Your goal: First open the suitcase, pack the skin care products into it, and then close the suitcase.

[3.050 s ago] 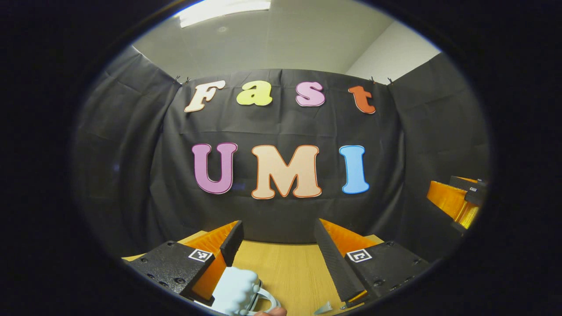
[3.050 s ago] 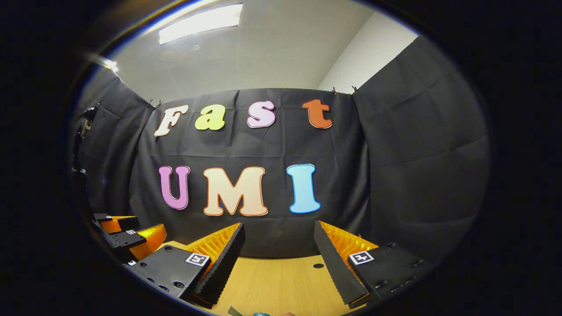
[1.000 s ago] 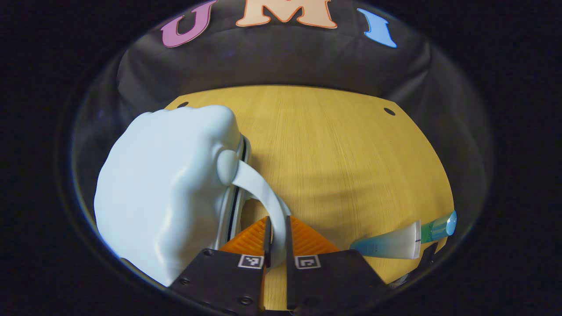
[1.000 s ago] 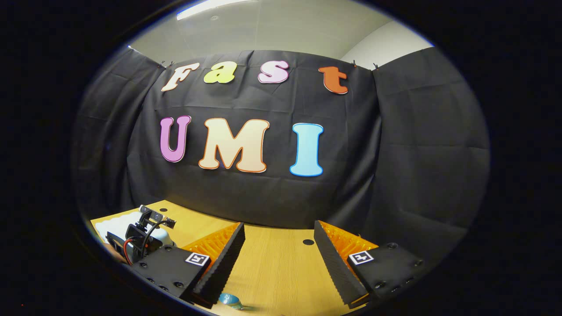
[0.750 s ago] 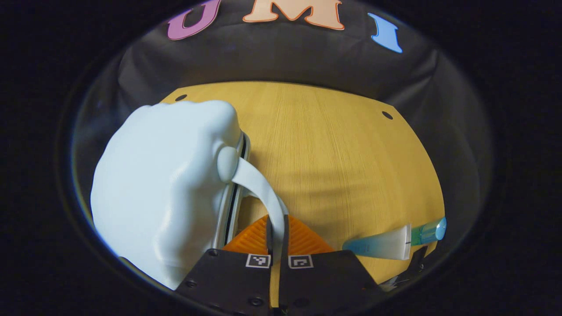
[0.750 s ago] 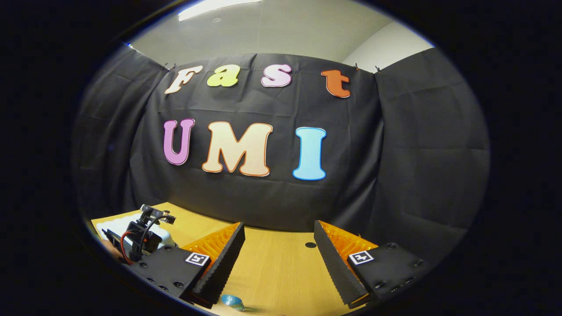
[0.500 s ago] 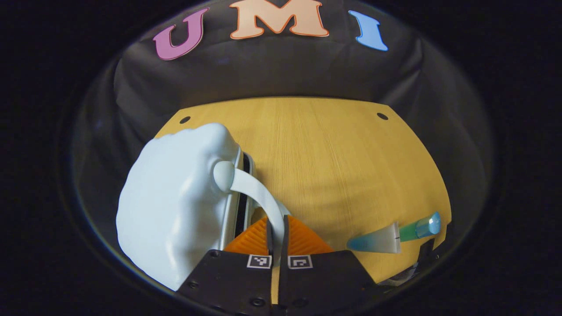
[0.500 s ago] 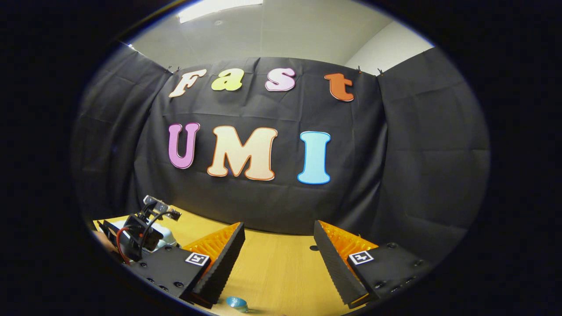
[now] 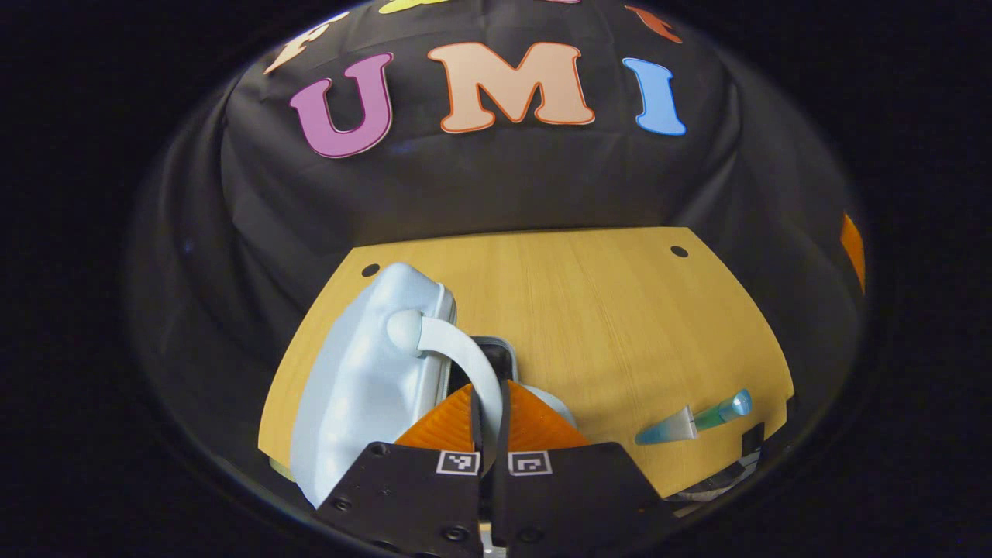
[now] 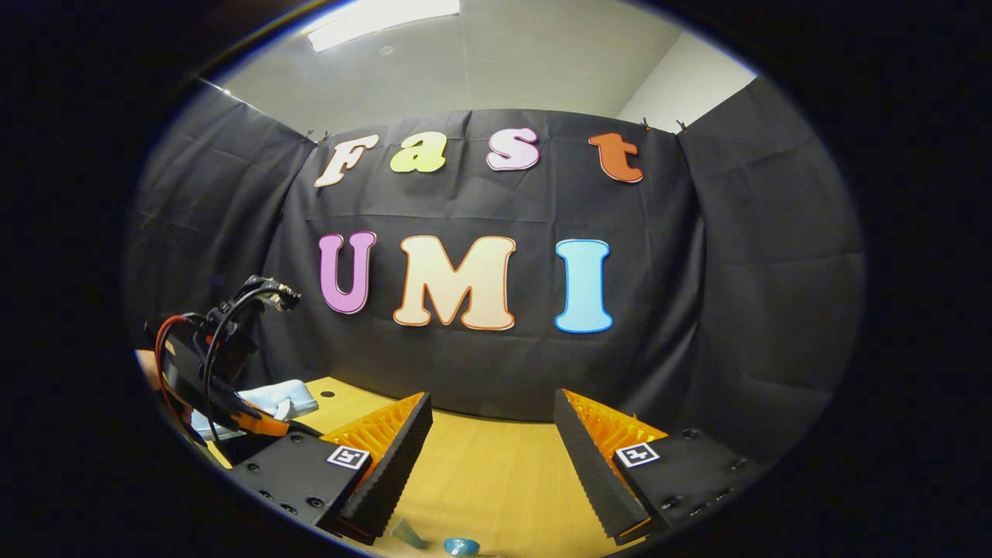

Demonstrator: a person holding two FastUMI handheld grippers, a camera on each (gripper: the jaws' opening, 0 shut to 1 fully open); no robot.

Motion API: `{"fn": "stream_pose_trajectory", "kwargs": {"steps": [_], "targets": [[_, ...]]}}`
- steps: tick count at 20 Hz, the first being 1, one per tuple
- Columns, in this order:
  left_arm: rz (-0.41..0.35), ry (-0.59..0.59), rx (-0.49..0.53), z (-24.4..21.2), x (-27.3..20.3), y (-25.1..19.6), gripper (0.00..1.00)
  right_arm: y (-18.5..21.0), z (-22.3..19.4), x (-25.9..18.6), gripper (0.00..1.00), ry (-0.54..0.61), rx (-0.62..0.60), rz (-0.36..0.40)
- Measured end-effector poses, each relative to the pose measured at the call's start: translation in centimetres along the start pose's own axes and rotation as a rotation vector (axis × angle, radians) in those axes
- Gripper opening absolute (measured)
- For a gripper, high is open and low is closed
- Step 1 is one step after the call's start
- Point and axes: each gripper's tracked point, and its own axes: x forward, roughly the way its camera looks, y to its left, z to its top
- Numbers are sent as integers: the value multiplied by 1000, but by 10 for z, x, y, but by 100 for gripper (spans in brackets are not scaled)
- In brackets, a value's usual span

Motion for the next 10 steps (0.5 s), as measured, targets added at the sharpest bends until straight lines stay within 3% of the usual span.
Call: {"fn": "stream_pose_trajectory", "kwargs": {"steps": [6, 10], "targets": [[37, -75, -5, 31, -20, 55, 0, 31, 6, 3, 99, -5, -5, 23], [105, -124, 19, 46, -32, 111, 0, 57, 9, 8, 99, -10, -7, 39]]}}
